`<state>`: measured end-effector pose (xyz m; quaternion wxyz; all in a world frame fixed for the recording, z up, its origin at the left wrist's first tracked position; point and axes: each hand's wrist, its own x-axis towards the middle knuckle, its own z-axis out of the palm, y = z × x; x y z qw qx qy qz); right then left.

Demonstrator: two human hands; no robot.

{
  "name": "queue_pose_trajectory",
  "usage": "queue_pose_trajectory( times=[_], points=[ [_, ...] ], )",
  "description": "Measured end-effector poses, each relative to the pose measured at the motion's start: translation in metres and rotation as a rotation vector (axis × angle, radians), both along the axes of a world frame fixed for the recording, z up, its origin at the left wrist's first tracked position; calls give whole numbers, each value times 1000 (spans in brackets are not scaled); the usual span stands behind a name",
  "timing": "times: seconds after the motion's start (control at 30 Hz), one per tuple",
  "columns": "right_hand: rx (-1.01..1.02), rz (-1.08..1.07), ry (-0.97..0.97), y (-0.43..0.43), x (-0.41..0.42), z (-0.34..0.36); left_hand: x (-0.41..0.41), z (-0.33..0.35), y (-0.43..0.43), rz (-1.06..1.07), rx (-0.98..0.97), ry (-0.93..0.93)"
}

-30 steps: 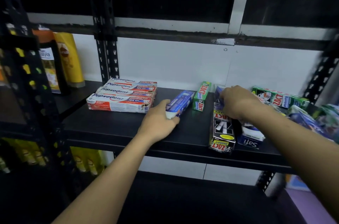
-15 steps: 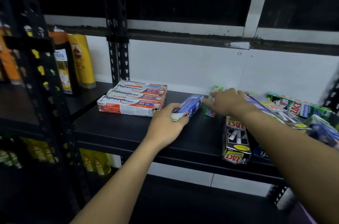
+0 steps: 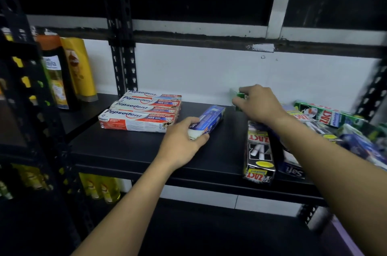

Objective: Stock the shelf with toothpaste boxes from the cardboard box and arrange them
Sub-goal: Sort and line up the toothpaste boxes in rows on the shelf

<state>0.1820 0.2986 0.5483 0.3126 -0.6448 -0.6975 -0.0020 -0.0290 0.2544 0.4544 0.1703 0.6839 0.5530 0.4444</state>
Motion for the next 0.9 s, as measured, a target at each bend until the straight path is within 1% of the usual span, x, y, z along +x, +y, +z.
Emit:
queue_pose_trajectory(
  times=[0.07, 0.23, 0.4, 0.47, 0.53, 0.73, 0.83, 0.9],
  points=[
    [53, 28, 3, -13, 14, 10, 0, -1, 2, 1, 6, 38],
    [123, -10, -2, -51, 70, 31, 2, -3, 1, -4, 10, 101],
    [130, -114, 44, -83, 136, 20, 4, -5, 0, 20, -2, 161],
    [105, -165, 56, -91, 160, 10, 7, -2, -3, 35, -8, 177],
    [56, -201, 39, -97, 178, -2, 12, 2, -7, 51, -33, 155],
    [1, -261, 41, -106, 197, -25, 26, 10, -10, 108, -94, 175],
    [-32, -320, 38, -107, 197, -26, 34, 12, -13, 106, -112, 162],
    [-40, -388, 4, -107, 197, -25, 40, 16, -18, 100, -114, 108]
  ],
)
